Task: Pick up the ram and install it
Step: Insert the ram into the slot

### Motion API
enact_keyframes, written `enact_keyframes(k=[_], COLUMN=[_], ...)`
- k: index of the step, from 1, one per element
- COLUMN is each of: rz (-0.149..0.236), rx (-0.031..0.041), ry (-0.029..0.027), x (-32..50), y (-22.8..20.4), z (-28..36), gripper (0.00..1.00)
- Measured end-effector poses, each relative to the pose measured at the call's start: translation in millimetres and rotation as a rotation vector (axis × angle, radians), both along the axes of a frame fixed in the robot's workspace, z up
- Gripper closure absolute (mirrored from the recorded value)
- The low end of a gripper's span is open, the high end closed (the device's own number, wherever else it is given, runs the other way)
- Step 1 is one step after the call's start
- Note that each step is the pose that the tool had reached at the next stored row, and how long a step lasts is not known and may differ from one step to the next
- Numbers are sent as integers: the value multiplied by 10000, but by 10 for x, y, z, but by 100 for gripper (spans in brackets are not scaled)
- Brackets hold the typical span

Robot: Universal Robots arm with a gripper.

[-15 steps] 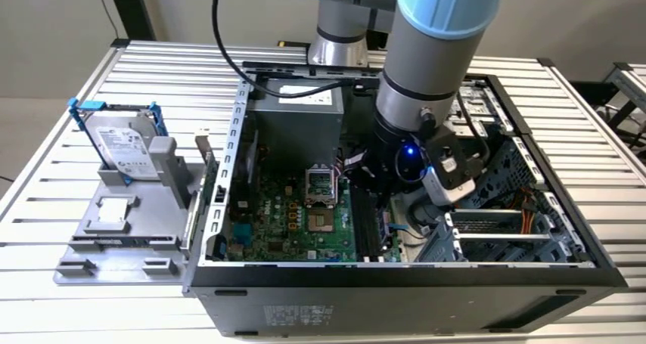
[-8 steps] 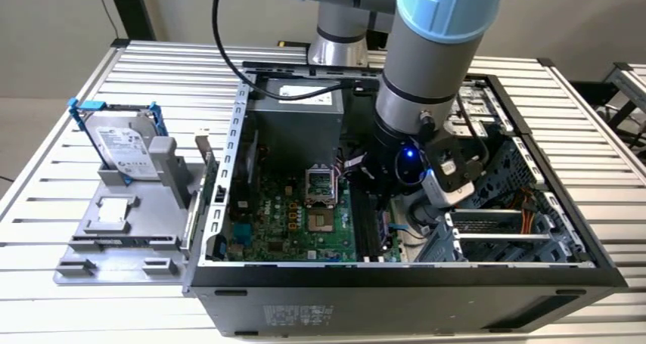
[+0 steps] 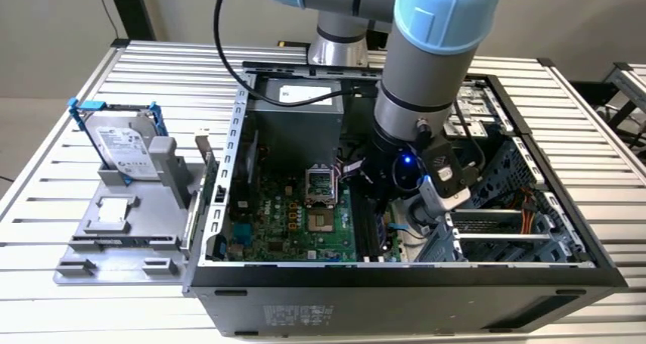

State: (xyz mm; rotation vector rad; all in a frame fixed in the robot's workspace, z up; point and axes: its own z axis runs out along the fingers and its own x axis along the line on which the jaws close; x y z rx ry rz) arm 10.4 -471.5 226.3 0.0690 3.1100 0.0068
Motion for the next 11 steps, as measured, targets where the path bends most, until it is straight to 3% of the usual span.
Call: enact_keyframes(k=[11], rz=[0], rx=[-1], ry=[39], x=[0], y=[-13], z=[-29], gripper=[100])
